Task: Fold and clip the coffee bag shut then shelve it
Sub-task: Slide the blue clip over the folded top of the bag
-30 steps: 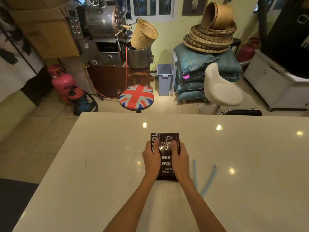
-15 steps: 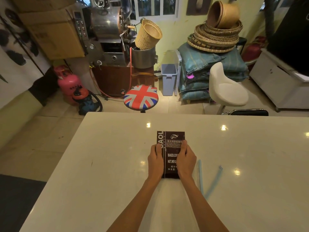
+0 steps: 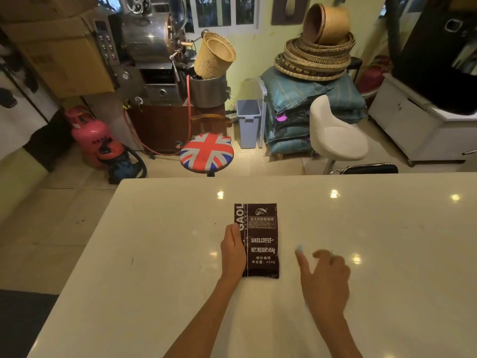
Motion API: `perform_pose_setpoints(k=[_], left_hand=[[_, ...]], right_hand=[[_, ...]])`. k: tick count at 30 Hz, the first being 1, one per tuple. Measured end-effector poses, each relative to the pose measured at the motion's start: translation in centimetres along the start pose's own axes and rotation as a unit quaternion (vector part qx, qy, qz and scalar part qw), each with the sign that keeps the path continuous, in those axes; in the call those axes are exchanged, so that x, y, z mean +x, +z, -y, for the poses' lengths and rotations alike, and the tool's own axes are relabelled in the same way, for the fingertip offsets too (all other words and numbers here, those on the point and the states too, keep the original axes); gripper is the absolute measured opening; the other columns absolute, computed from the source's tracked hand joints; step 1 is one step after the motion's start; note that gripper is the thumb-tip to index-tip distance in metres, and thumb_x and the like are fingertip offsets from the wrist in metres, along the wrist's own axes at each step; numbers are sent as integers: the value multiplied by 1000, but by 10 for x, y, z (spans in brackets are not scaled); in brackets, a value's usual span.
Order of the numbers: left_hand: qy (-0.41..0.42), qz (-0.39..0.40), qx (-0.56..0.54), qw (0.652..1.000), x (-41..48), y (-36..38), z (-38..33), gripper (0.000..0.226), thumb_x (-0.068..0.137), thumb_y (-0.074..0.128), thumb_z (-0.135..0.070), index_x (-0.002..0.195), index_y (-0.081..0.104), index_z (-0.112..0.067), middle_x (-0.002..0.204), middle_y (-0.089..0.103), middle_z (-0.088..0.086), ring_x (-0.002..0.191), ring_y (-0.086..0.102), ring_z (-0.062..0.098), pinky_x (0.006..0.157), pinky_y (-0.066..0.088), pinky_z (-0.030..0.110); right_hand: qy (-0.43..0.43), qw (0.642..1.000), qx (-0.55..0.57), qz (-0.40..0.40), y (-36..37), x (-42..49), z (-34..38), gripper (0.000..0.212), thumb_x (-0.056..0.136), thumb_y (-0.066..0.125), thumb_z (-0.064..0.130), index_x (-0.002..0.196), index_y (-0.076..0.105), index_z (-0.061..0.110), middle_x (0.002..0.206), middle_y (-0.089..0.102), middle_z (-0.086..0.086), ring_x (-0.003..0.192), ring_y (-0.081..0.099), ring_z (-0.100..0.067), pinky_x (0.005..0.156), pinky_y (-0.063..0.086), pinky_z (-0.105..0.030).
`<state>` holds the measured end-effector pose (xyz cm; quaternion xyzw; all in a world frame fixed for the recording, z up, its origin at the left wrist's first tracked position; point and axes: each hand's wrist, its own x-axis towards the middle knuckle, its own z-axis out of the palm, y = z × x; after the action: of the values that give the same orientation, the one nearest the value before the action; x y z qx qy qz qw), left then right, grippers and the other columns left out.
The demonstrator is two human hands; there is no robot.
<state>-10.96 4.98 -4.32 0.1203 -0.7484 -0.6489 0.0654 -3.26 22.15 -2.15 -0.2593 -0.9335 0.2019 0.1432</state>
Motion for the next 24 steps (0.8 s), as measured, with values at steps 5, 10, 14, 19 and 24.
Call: perform_pose_setpoints(k=[5,10,14,19,24], left_hand=[[-1,-3,-2,1000,0,0,3,31,103,32,-33,95,53,-11,84,64,4,73,62,9,60,52,16],[2,0,0,1000,0,-1,2,32,103,33,-32,97,53,-8,84,63,3,74,62,11,61,52,19],[2,2,-8,1000,-3,-3,0,31,103,33,-30,97,53,-8,83,64,2,70,62,3,58,51,13],[1,9,-16,1000,-3,-3,2,31,103,32,-30,94,52,-9,79,63,1,68,63,0,59,53,18],[3,3,-20,1000,-3,-3,2,32,103,33,-30,95,53,-7,80,64,1,67,64,0,58,53,17]], right_hand=[[36,995,-44,78,2,-45,-35,30,81,73,36,98,64,14,106,58,-14,91,53,-33,70,52,-41],[-67,991,-114,34,1,-31,-64,19,69,83,8,77,65,7,74,63,-13,61,56,-36,51,51,-39],[-110,987,-78,91,-12,-11,-86,22,72,83,23,82,65,13,84,65,-6,73,58,-31,61,52,-39],[-39,976,155,144,-39,31,-78,11,90,66,16,87,64,27,88,71,-2,77,66,-25,64,54,-35],[-109,923,278,244,-36,120,-19,13,91,64,10,89,69,23,84,71,-5,72,68,-11,59,57,-22]])
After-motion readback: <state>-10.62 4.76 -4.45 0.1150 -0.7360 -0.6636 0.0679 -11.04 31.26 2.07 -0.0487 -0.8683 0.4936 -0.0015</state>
